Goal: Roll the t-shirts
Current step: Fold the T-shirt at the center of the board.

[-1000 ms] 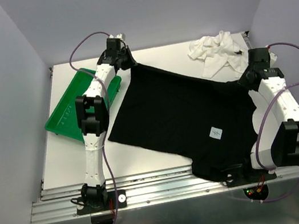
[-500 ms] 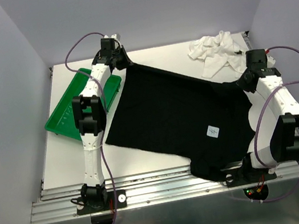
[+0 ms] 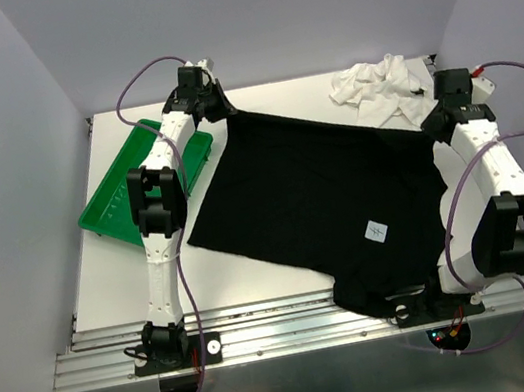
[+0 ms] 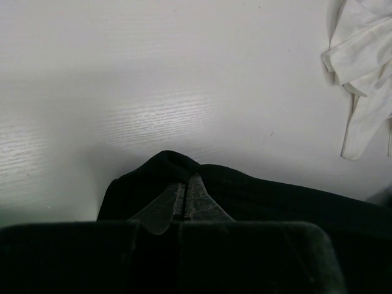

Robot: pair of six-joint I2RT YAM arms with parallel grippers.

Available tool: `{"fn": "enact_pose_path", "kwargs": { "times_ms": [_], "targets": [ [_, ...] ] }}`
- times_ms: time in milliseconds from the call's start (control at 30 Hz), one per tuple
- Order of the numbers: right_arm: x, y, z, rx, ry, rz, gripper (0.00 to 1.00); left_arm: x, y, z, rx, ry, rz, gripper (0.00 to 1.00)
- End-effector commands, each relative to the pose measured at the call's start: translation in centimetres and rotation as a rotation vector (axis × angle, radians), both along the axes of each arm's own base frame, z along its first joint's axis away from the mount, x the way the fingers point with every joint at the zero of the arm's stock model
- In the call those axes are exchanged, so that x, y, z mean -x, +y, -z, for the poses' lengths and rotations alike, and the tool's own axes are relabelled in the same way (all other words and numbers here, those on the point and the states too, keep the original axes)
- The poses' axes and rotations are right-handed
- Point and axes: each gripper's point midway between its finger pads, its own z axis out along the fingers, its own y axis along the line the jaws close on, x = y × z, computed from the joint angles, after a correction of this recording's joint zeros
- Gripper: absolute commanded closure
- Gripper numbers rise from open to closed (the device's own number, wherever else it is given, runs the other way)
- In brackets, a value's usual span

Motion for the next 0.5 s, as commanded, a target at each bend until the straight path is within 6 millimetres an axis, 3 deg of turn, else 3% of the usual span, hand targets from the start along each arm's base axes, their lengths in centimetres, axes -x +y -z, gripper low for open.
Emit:
{"fn": "enact_pose_path", "kwargs": {
  "times_ms": [0,200,467],
  "targets": [
    [1.1,-0.9,0.2,0.044,0.018,0.018,0.99,-1.9,1.4,-4.2,0.007,-0.118,-0.039,1.00],
    [5.5,1.3,3.2,-0.048,0.100,-0.019,0.99,-0.8,1.9,-4.3,-0.012,-0.101,-0.040,1.00],
    [10.3,4.7,5.9,-0.201,0.145,-0.055,0.99,1.4,2.5,-2.7,-0.061,-0.045,-0.030,1.00]
  ]
}}
